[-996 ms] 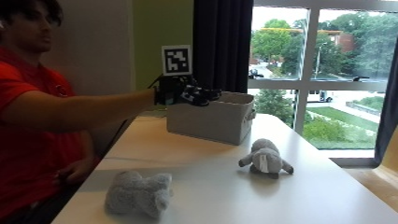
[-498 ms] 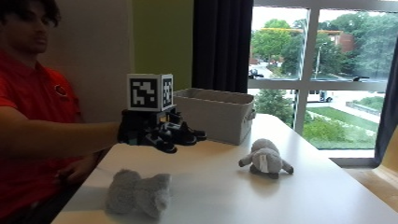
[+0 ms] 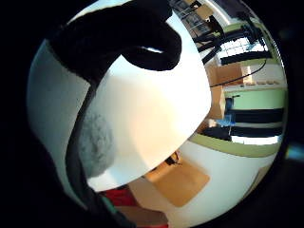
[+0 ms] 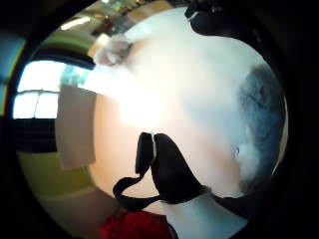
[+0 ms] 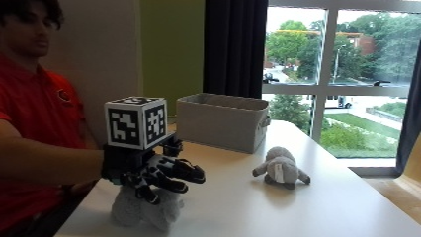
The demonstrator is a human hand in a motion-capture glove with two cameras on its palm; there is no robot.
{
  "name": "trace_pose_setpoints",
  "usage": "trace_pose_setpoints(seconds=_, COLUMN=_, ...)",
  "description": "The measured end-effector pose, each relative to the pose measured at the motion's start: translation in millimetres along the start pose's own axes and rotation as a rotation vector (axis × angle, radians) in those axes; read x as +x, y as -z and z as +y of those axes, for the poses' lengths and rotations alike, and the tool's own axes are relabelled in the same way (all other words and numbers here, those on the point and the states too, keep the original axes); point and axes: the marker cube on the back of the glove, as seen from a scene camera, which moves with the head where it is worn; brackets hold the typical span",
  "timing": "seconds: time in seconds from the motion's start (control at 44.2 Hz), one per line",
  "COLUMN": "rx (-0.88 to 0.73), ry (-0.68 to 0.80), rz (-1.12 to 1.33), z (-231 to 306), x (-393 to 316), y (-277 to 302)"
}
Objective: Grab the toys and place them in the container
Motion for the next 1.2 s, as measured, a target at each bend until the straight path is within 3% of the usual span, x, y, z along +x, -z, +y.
trace_pose_setpoints(seconds=0.362, rx=-0.038, ry=-0.032, rz=-0.005, z=4, x=27, y=-15)
trace_pose_setpoints(seconds=0.702, rx=-0.195, ry=-0.075, rz=-0.019, z=10, x=33, y=-36)
trace_pose_setpoints(seconds=0.928, rx=-0.144, ry=-0.107, rz=0.042, z=15, x=26, y=-37)
trace_pose_setpoints(seconds=1.2, rx=0.105, ry=-0.09, rz=-0.011, z=13, x=26, y=-40)
